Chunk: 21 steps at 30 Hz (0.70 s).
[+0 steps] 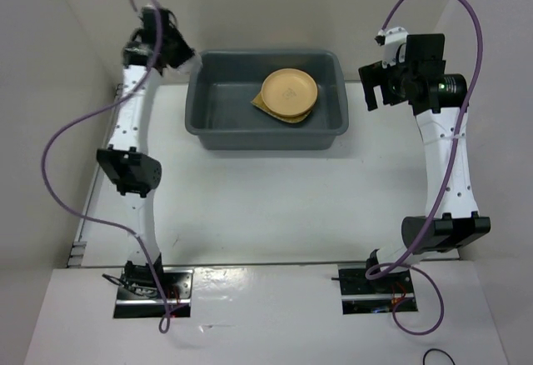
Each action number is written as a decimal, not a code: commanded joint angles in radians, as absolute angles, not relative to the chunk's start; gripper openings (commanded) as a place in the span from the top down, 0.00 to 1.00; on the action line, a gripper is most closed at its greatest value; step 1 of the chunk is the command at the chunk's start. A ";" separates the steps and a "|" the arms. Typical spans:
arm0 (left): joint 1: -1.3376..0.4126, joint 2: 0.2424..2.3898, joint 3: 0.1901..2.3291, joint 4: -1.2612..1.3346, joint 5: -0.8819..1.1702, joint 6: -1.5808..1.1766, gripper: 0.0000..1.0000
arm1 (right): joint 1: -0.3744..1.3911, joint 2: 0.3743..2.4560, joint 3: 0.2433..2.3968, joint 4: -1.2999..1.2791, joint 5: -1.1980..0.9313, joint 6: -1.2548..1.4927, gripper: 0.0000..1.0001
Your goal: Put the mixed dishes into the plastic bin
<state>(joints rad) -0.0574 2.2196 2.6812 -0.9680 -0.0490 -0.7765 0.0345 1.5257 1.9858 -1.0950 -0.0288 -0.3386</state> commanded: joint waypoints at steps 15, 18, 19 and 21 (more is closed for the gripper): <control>-0.296 2.615 3.006 -1.034 -0.256 -0.597 1.00 | 0.031 1.503 1.954 -1.068 0.066 -0.374 0.02; -0.276 2.651 3.030 -1.008 -0.245 -0.597 1.00 | 0.031 1.514 1.954 -1.058 0.086 -0.374 0.02; -0.276 2.664 3.030 -0.994 -0.232 -0.597 1.00 | 0.031 1.525 1.954 -1.058 0.086 -0.374 0.02; -0.264 2.692 3.030 -0.985 -0.222 -0.597 1.00 | 0.031 1.534 1.954 -1.058 0.095 -0.374 0.02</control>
